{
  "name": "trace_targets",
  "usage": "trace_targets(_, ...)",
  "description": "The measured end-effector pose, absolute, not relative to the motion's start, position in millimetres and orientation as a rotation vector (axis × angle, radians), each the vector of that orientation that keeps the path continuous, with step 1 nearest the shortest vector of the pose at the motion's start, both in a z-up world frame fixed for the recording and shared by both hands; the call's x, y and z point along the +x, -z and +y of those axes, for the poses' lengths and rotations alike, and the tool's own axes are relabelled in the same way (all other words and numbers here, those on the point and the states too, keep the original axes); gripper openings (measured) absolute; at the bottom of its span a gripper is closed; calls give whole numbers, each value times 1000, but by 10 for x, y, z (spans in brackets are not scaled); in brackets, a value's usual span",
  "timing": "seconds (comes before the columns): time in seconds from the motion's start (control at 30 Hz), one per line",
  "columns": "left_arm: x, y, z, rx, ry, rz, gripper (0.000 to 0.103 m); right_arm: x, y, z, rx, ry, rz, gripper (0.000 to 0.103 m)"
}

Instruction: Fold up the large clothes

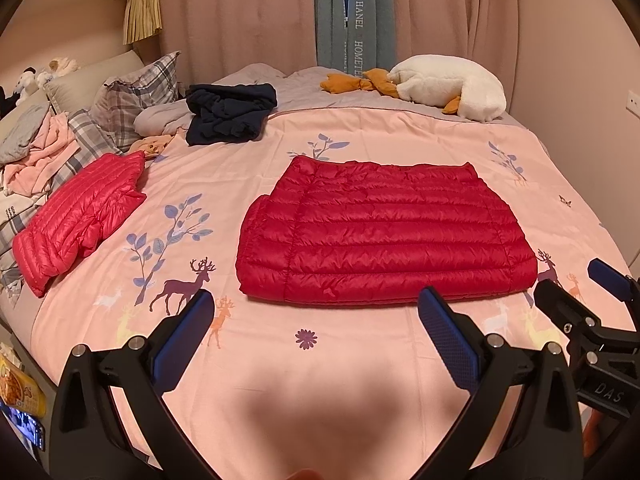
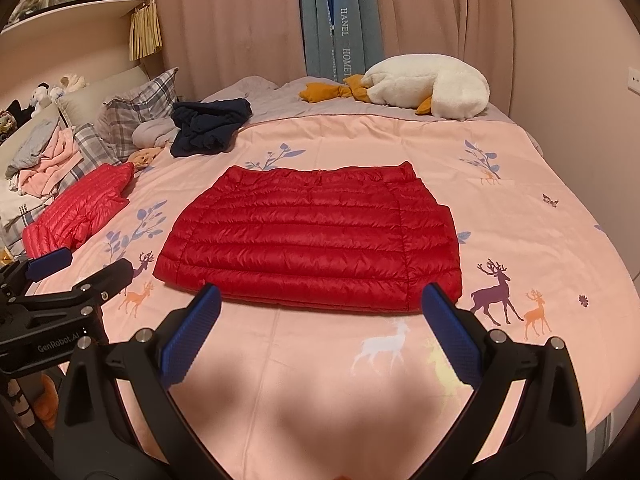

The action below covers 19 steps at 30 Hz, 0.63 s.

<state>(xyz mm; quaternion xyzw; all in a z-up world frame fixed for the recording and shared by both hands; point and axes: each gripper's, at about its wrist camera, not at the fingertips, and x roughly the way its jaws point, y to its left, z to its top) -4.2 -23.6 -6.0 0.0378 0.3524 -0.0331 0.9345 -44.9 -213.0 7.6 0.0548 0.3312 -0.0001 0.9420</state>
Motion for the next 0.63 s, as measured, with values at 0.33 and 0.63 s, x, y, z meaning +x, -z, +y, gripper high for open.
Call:
trace_targets(0.33, -54, 62, -233, 74, 71, 716, 102, -451, -73, -2123, 112, -1, 675, 101)
trace_targets(0.63, -21, 89, -190, 57, 73, 744, 102, -451, -71, -2120, 112, 0, 676, 101)
